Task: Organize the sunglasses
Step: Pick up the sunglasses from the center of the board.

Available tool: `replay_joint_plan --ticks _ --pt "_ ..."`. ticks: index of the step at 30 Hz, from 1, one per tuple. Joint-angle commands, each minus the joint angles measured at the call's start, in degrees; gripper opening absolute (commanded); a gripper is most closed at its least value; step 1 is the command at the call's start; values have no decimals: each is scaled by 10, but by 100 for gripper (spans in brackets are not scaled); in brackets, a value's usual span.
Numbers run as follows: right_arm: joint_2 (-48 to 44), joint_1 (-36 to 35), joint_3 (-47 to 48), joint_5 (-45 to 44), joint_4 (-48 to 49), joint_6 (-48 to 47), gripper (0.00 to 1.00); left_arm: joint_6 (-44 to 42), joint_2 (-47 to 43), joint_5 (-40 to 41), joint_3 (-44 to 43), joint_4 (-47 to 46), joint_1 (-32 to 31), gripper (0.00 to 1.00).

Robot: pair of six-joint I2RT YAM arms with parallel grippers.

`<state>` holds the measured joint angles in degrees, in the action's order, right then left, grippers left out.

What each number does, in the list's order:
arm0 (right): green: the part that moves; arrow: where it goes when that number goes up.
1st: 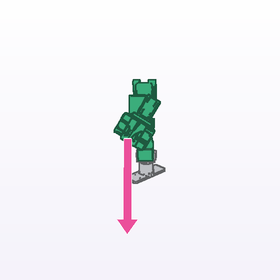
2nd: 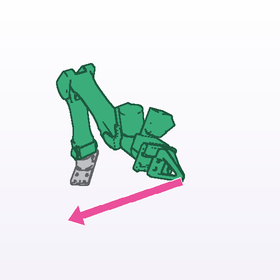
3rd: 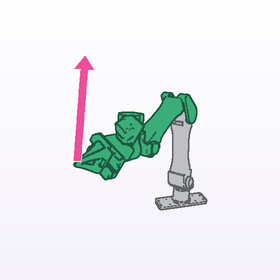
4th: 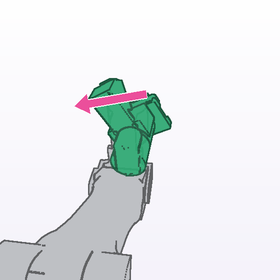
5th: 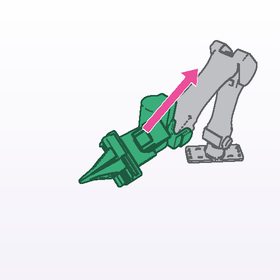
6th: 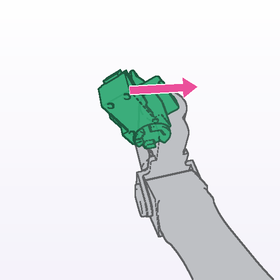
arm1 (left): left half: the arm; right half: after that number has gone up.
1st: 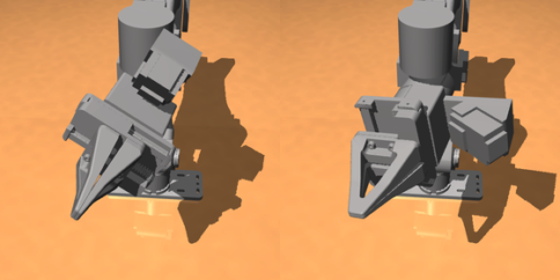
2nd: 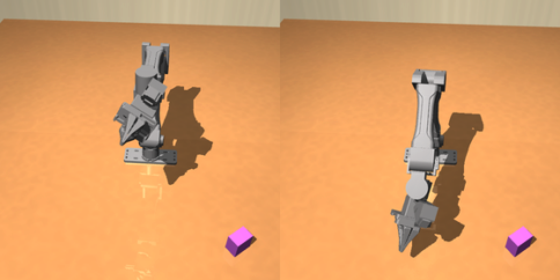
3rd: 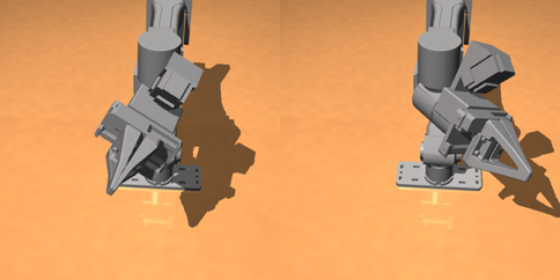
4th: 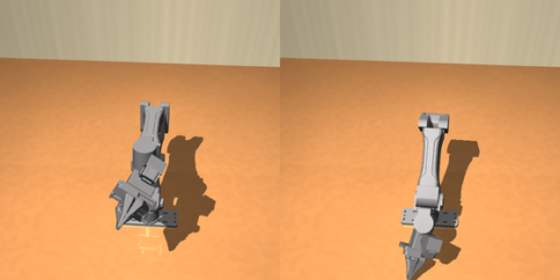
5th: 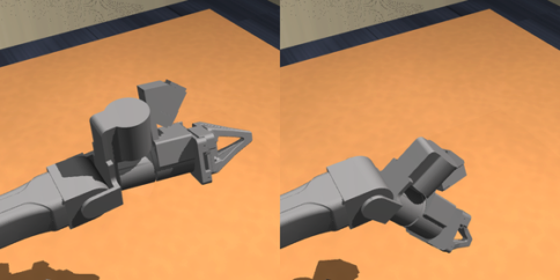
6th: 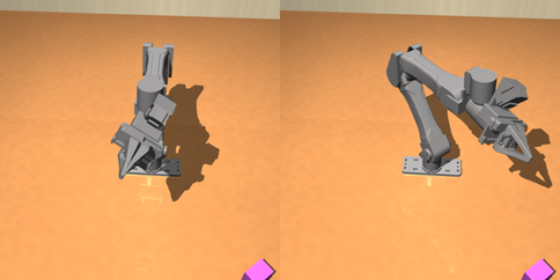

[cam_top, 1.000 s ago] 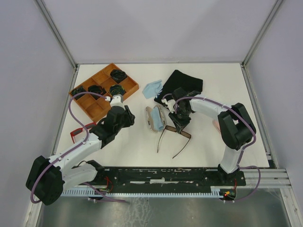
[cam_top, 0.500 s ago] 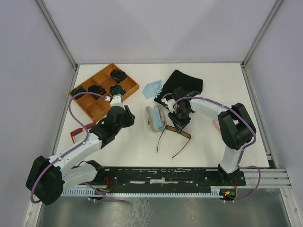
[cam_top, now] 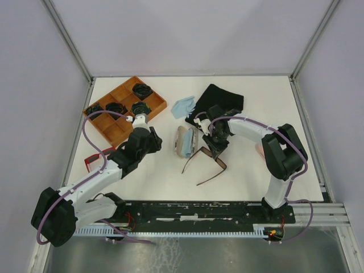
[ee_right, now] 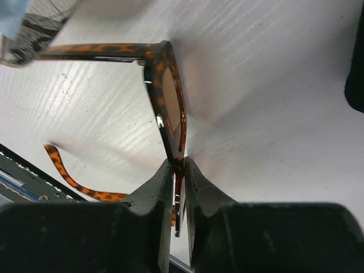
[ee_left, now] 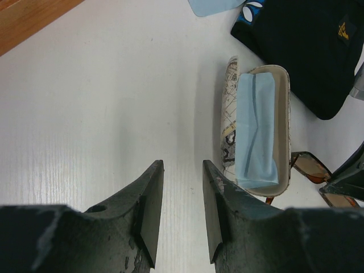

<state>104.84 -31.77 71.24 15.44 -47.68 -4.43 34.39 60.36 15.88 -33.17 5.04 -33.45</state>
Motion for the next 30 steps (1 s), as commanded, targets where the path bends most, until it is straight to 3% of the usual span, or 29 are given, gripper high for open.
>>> replay_joint_plan --ticks 1,12,25,30 --pt "-32 -2 3 0 -6 -9 18 -20 -7 -4 -23 -16 3 41" --pt "-83 -11 3 1 -55 -24 1 -17 -5 -13 -29 -18 3 41" --pt "-235 -20 -58 -54 42 24 0 -20 1 -60 -97 13 -1 41" --pt "-282 -27 -73 -83 79 62 0 -34 37 -45 -153 28 -35 41"
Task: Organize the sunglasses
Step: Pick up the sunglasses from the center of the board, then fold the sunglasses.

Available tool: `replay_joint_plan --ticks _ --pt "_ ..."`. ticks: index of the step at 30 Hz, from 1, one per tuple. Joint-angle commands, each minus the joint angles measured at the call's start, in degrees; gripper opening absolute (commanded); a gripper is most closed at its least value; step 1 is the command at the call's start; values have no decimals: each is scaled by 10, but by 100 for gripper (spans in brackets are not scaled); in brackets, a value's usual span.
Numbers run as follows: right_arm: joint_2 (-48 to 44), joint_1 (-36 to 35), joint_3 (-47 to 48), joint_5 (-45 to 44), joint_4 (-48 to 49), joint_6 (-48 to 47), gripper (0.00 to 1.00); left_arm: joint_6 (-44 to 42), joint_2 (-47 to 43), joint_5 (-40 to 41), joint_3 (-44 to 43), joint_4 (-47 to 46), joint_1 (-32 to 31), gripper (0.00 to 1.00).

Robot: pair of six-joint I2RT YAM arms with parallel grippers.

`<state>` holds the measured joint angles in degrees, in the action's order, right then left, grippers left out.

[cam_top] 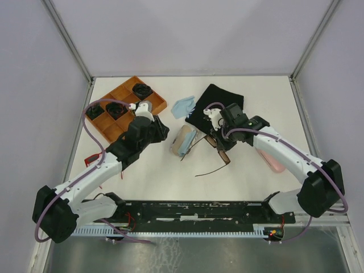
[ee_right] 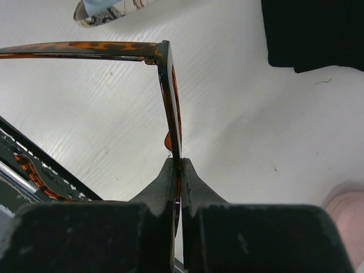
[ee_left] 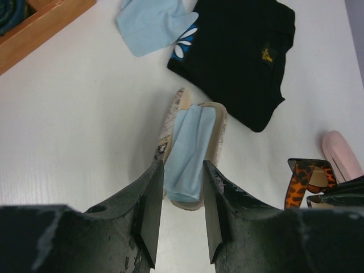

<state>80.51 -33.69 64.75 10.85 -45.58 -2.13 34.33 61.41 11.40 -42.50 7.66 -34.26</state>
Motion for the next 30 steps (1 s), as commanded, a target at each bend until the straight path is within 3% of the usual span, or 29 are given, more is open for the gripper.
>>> replay_joint_plan --ticks 1,14,22,30 --pt "-44 -10 -11 -50 65 46 0 -38 38 11 -74 6 -40 41" --pt "-92 -19 -25 -142 123 90 0 -72 161 138 -184 51 -192 41" --pt "-111 -19 -43 -156 165 115 0 -66 186 135 -192 52 -216 41" --pt "-96 -20 -45 -113 183 128 0 -67 216 117 -217 36 -227 41"
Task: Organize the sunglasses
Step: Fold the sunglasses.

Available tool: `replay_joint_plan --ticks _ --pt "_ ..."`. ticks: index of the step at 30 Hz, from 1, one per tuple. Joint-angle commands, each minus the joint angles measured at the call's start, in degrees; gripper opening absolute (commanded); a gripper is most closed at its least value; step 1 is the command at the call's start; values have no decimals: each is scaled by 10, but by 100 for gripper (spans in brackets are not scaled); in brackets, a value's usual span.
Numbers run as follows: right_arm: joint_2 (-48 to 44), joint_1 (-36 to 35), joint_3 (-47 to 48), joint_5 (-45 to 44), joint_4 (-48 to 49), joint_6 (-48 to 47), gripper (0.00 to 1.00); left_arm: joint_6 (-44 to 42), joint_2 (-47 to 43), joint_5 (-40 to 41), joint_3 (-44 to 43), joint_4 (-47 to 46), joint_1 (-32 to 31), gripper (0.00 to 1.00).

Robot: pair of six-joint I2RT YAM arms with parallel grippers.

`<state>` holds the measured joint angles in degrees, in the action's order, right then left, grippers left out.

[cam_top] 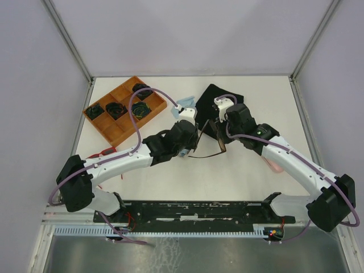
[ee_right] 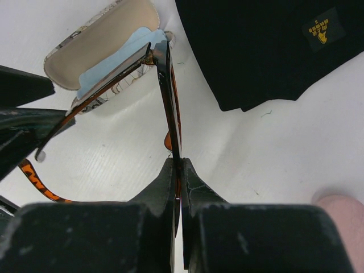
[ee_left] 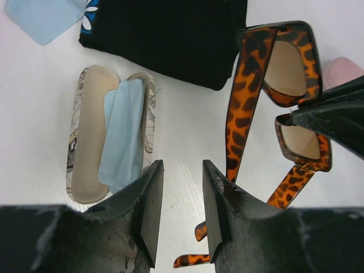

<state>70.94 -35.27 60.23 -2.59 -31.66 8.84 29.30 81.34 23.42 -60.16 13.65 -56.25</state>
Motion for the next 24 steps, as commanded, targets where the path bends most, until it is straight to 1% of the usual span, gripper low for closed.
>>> replay_joint_plan --ticks 1,9,24 --pt "0 -4 -1 24 46 21 0 -17 23 -6 -45 -25 -8 41" --pt "3 -4 -2 35 44 18 0 -7 60 -26 -58 -47 -19 41" --pt "6 -4 -11 80 58 31 0 -22 123 -42 -128 -50 -31 40"
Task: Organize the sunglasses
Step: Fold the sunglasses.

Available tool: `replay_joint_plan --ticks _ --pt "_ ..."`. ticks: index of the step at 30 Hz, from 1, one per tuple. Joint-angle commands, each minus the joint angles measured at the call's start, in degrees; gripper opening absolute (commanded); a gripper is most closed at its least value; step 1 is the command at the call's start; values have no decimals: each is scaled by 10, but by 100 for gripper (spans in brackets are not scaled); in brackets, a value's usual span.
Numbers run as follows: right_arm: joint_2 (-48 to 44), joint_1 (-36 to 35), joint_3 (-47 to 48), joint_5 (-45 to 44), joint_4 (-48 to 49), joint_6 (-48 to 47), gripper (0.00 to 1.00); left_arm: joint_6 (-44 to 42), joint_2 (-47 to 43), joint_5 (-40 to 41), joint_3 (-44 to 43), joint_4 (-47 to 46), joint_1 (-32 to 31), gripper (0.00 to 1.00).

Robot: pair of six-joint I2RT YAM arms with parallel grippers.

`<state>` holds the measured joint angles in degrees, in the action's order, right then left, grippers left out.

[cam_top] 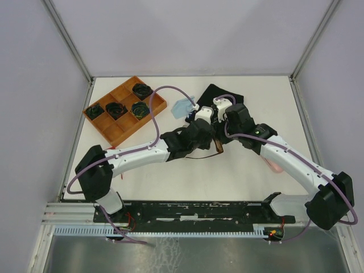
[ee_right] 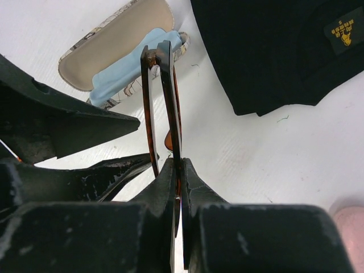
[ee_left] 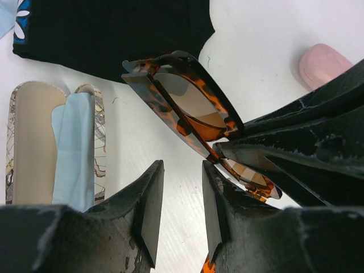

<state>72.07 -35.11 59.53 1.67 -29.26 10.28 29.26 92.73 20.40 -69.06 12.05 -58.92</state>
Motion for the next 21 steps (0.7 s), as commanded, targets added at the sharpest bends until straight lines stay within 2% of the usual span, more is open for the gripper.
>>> replay_joint_plan --ticks 1,4,11,17,21 --pt "-7 -6 -6 34 34 21 0 -25 9 -10 -41 -33 -5 40" --pt "-16 -5 -12 -20 27 32 0 -30 -8 9 -37 -27 -4 40" --pt "-48 2 -35 -281 22 141 0 -65 -113 42 11 -30 -3 42" --pt "-100 18 -58 -338 82 209 0 -101 -181 -19 82 -51 -4 42" --pt "-132 25 -66 -321 120 231 0 -105 -195 -41 117 -55 -4 42"
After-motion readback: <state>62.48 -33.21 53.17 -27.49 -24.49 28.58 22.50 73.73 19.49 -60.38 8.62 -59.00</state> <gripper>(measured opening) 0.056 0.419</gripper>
